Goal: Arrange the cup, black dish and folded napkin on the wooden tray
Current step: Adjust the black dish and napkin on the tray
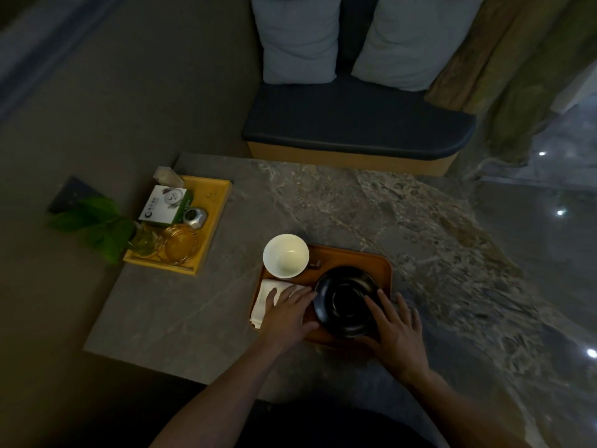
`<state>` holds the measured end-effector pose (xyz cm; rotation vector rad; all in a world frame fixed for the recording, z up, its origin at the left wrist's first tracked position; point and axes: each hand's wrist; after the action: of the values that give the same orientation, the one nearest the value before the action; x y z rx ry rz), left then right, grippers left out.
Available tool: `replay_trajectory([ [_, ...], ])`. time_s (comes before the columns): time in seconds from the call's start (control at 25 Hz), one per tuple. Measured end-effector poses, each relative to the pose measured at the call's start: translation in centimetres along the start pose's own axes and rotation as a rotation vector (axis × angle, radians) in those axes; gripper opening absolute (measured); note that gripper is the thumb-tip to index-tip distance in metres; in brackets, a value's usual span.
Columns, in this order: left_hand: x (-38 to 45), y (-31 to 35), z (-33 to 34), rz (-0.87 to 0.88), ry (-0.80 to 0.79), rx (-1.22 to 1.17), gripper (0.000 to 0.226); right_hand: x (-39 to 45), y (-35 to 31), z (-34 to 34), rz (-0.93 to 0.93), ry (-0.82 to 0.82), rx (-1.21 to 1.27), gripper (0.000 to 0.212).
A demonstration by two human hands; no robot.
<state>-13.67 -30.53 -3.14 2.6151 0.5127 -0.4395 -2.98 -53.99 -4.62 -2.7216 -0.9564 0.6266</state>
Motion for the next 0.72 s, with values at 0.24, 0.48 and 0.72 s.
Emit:
replay_trajectory([
  [0.24, -2.1, -5.2, -1.6, 0.137, 0.037, -0.125, 0.051, -0.6, -3.3, 0.6, -0.002, 0.042, -0.043, 0.067],
  [0.48, -2.7, -11.3, -4.3, 0.208, 0.015, -0.071, 0.053, -0.5, -8.9, 1.7, -0.086, 0.123, -0.035, 0.054],
  [0.72, -0.4, -14.5, -5.8, 0.320, -0.069, 0.055, 0.069, 1.1, -13.0, 2.2, -0.093, 0.055, -0.055, 0.067],
])
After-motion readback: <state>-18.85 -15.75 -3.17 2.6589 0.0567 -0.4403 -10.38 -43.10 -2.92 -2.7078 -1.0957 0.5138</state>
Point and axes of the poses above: each hand's wrist, its own x-axis towards the middle knuckle, its own z-axis out of the palm, y = z × x, and after that the axes turned 2 degrees about -z, right-handed
